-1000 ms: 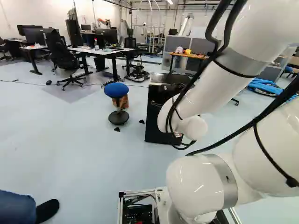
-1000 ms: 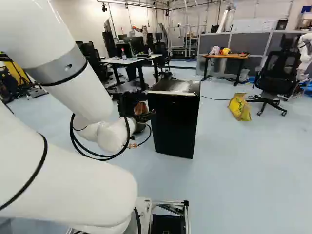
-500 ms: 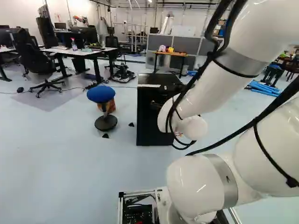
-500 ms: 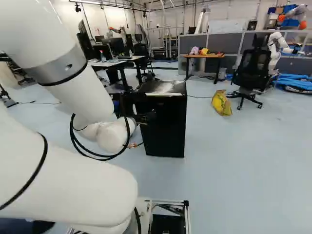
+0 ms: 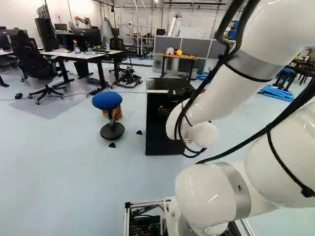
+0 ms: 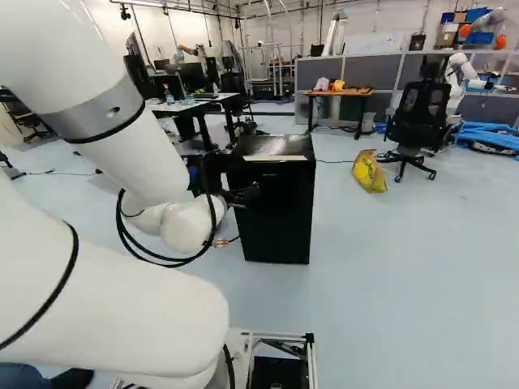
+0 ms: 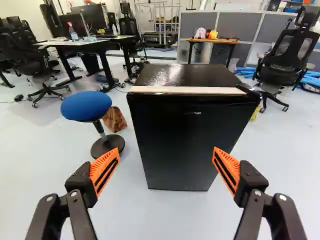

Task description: Grab a drink from the fridge

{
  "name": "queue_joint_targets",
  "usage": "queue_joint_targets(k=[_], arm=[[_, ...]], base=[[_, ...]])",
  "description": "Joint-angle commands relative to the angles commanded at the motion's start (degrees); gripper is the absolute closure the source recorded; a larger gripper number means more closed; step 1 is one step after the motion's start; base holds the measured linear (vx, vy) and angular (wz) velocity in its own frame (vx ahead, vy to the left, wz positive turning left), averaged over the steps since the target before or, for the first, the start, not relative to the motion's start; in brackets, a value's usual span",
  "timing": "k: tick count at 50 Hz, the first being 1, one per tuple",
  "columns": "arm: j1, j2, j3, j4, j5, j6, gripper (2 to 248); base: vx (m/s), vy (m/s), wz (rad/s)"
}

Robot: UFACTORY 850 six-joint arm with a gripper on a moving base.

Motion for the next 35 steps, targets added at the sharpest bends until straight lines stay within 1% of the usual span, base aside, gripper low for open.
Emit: queue_joint_targets(k=[29, 35], arm=[[0.0, 0.0, 0.0, 0.0, 0.0, 0.0, 3], [0.0, 0.0, 0.0, 0.0, 0.0, 0.0, 3]], base=[[0.042, 0.05, -0.137], [0.043, 0.077, -0.028]])
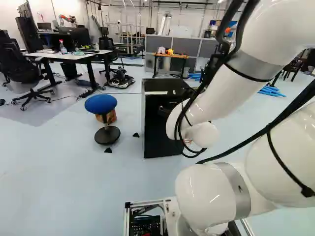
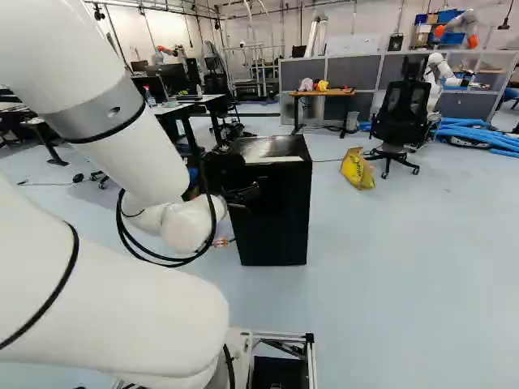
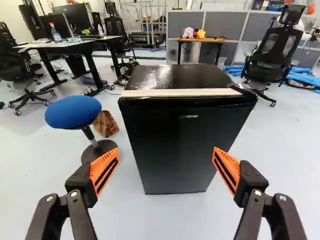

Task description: Grab a drink from the fridge

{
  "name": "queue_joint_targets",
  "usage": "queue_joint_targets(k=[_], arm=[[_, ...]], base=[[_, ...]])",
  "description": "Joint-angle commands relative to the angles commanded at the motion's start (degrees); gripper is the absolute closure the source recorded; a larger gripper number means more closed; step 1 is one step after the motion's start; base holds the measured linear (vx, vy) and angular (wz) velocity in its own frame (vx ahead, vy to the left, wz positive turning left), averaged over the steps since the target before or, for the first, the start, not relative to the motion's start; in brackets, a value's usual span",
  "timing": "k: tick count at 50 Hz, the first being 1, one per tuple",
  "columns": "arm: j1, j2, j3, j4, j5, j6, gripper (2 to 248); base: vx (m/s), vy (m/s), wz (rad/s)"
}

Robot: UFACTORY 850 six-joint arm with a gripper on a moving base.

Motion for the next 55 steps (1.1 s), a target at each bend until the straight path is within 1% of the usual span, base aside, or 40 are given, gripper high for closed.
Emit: queue_joint_targets(k=[20, 40, 47, 55], arm=[[0.0, 0.0, 0.0, 0.0, 0.0, 0.0, 3], [0.1, -0.12, -0.1, 0.0, 0.0, 0.0, 3], [0.85, -0.78, -0.66, 0.0, 0.0, 0.0, 3], [2.46, -1.89, -1.61, 0.57, 0.0, 0.0, 3]], base=[[0.041, 0.071, -0.013], [0.001, 0.001, 0.0], [0.0, 0.0, 0.0], [0.0, 0.0, 0.0]])
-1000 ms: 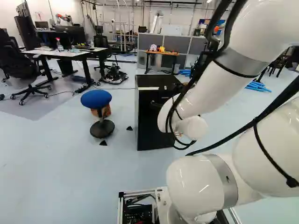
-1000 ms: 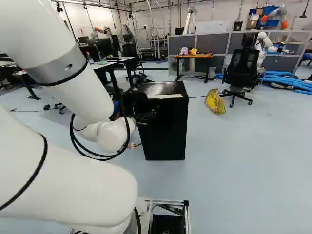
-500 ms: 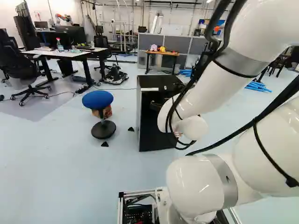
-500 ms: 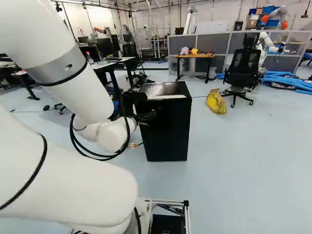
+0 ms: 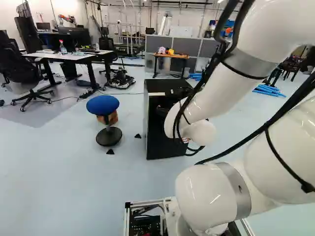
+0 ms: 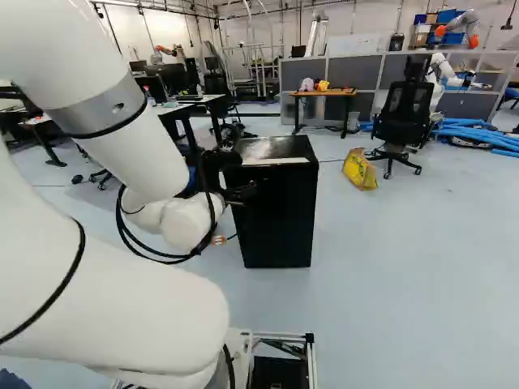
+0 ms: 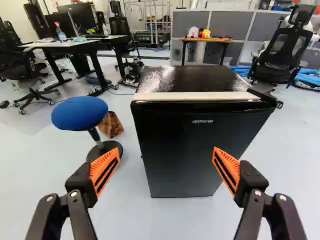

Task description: Grab a drink from the fridge

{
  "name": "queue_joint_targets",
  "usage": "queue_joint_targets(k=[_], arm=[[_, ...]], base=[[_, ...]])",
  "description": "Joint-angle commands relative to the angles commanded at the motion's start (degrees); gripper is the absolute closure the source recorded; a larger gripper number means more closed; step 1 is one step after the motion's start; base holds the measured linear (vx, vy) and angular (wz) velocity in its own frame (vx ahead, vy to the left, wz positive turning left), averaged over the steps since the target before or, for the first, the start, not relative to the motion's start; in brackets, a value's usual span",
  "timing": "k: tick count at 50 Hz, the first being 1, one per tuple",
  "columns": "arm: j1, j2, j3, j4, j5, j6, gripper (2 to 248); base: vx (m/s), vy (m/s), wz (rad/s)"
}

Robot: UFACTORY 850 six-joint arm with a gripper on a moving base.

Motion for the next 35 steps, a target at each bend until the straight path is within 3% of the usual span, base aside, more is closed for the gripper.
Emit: queue_joint_targets(k=[21, 35], arm=[[4.86, -2.08, -1.82, 4.2, 0.05, 0.0, 3], [8.17, -2.56, -2.25, 9.43, 0.54, 0.0, 3]], base=[[0.0, 0.0, 0.0], [0.0, 0.0, 0.0]])
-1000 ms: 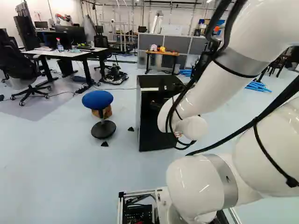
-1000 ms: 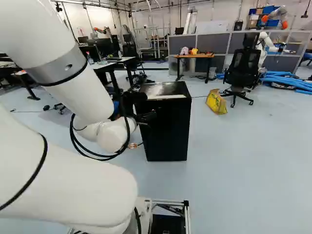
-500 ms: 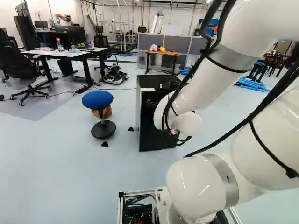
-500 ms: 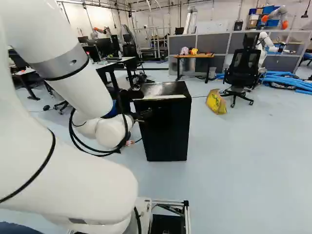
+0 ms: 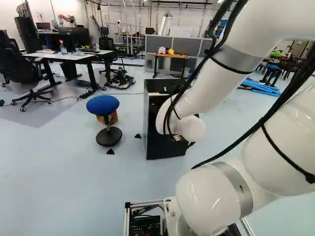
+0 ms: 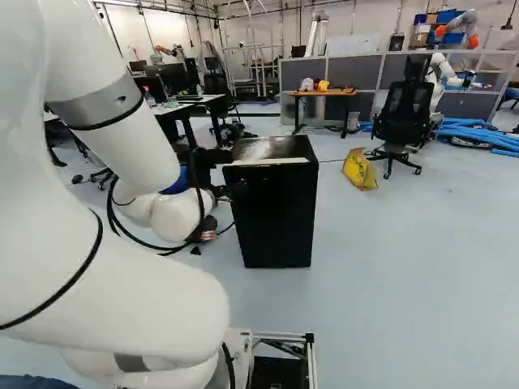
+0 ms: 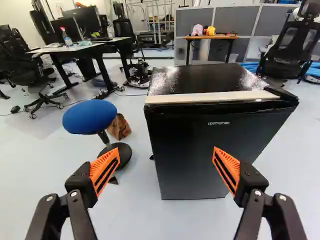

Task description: Grab a drink from the fridge

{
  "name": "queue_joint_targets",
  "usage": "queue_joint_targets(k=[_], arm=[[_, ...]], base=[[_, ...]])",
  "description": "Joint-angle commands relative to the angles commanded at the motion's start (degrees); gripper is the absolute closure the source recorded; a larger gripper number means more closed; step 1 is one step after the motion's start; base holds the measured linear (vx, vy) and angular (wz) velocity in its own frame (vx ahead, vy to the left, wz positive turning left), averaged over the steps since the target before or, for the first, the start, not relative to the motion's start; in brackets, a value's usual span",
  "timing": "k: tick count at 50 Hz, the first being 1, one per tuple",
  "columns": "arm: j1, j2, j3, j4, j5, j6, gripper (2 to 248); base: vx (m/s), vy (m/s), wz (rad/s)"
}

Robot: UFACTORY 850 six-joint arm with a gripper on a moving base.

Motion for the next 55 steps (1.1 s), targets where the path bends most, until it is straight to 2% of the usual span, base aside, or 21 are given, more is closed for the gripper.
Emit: queue_joint_targets(k=[25, 55], arm=[[5.83, -1.98, -0.91, 12.85, 3.22, 0.0, 3], [12.84, -8.59, -2.24, 23.53, 12.36, 0.0, 3]], base=[[0.0, 0.0, 0.0], [0.0, 0.0, 0.0]])
